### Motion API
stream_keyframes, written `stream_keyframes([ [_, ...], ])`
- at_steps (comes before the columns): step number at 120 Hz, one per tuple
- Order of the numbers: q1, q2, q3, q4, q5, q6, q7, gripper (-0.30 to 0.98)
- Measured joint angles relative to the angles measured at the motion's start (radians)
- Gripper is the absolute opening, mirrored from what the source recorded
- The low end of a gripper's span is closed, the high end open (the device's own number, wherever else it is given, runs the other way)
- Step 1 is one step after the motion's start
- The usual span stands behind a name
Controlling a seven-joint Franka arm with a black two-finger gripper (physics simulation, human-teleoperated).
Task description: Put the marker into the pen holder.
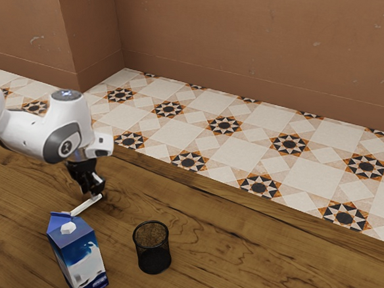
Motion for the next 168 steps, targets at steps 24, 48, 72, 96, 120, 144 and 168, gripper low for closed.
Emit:
stream_keyframes([
  [24,0.0,0.05,0.0,0.028,0.01,0.001,0.002,0.21],
  [48,-0.001,0.079,0.0,0.04,0.014,0.002,0.004,0.21],
  [72,0.002,0.093,0.0,0.046,0.017,0.002,0.005,0.21],
  [96,0.009,0.101,0.001,0.045,0.017,0.002,0.007,0.13],
  [120,0.013,0.099,0.002,0.045,0.023,0.003,0.005,-0.03],
  [144,-0.005,-0.02,0.0,0.031,0.035,-0.011,0.001,-0.08],
  [168,-0.129,-0.258,-0.061,-0.006,0.042,-0.042,-0.016,-0.1],
])
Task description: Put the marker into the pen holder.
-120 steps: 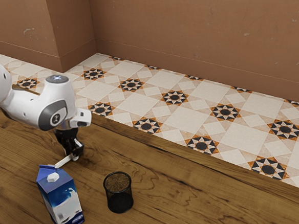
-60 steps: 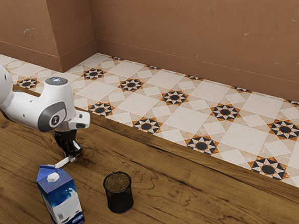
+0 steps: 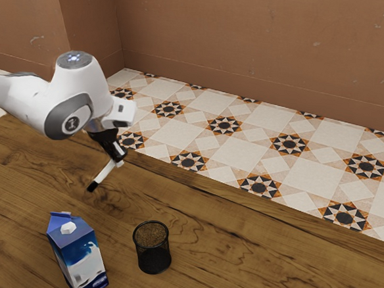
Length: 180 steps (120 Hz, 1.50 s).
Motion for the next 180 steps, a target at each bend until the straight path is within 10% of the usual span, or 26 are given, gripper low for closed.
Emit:
stream_keyframes([
  [145,-0.082,-0.019,-0.285,-0.185,-0.016,0.217,-0.253,-0.06],
  [180,-0.065,-0.032,-0.262,-0.132,-0.034,0.121,-0.238,0.45],
])
